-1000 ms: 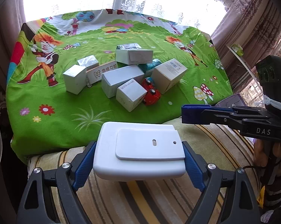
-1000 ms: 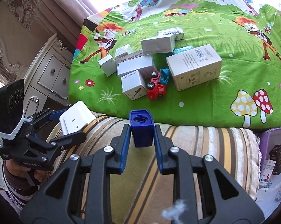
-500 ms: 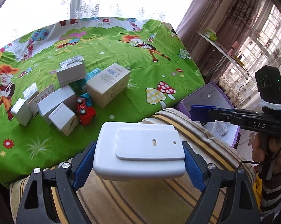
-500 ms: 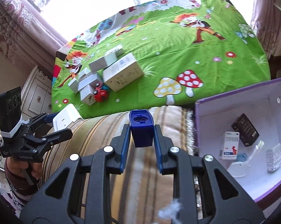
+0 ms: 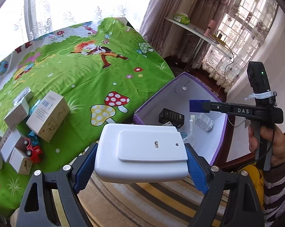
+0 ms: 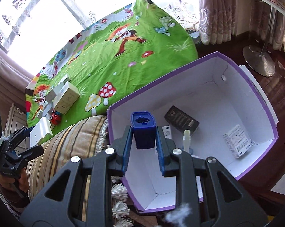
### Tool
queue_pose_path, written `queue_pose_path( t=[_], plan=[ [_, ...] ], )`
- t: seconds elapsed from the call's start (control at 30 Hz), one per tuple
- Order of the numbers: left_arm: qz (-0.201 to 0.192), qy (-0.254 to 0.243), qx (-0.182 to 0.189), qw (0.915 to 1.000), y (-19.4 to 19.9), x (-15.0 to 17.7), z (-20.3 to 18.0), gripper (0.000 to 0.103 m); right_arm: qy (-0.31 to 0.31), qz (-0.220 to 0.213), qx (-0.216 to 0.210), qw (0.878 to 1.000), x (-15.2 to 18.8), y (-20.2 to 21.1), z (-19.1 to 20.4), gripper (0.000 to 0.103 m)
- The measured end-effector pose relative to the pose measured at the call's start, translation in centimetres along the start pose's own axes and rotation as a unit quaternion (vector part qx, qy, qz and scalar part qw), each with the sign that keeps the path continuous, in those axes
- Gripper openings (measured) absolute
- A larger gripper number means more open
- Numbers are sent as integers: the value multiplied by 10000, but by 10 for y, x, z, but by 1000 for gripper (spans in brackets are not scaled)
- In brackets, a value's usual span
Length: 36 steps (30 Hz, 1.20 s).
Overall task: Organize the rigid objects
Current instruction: 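Carry the white holder and blue piece over the purple box with both tools, then open the right tool to drop the blue piece while the left tool drops the holder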
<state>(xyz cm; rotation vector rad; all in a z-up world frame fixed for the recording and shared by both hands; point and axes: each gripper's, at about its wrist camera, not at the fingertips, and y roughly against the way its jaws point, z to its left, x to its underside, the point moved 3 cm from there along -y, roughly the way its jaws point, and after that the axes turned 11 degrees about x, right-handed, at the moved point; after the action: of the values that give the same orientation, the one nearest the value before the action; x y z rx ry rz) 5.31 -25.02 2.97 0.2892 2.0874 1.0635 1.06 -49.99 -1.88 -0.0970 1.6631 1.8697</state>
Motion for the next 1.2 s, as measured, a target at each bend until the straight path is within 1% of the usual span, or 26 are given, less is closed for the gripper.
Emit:
queue_pose_path(
  t=[0.2, 0.33, 0.53, 0.6, 0.67, 0.73, 1.03, 1.2],
  plan=[
    [172, -186, 113, 9996, -24, -12, -23, 88, -299, -41, 237, 9993, -9, -6, -34, 29],
    [275, -286, 125, 9991, -39, -18, -33, 88, -416, -77, 437, 9981, -17, -8, -51, 29],
    [384, -334, 141, 9986, -59, -23, -42, 88, -634, -130, 540, 9964, -31, -13, -69, 29],
    [412, -336, 134, 9985, -64, -25, -43, 88, -667, -142, 575, 9960, -34, -13, -72, 33],
    [430, -341, 131, 9984, -68, -27, -45, 88, -718, -199, 586, 9955, -35, -11, -74, 48],
    [436, -344, 121, 9984, -70, -29, -46, 88, -729, -250, 595, 9952, -34, -8, -75, 55],
    [394, -408, 138, 9983, -78, -37, -52, 88, -757, -193, 508, 9957, -24, -6, -75, 61],
    [321, -333, 133, 9988, -83, -42, -51, 91, -667, -215, 506, 9963, -22, -2, -69, 64]
  ],
)
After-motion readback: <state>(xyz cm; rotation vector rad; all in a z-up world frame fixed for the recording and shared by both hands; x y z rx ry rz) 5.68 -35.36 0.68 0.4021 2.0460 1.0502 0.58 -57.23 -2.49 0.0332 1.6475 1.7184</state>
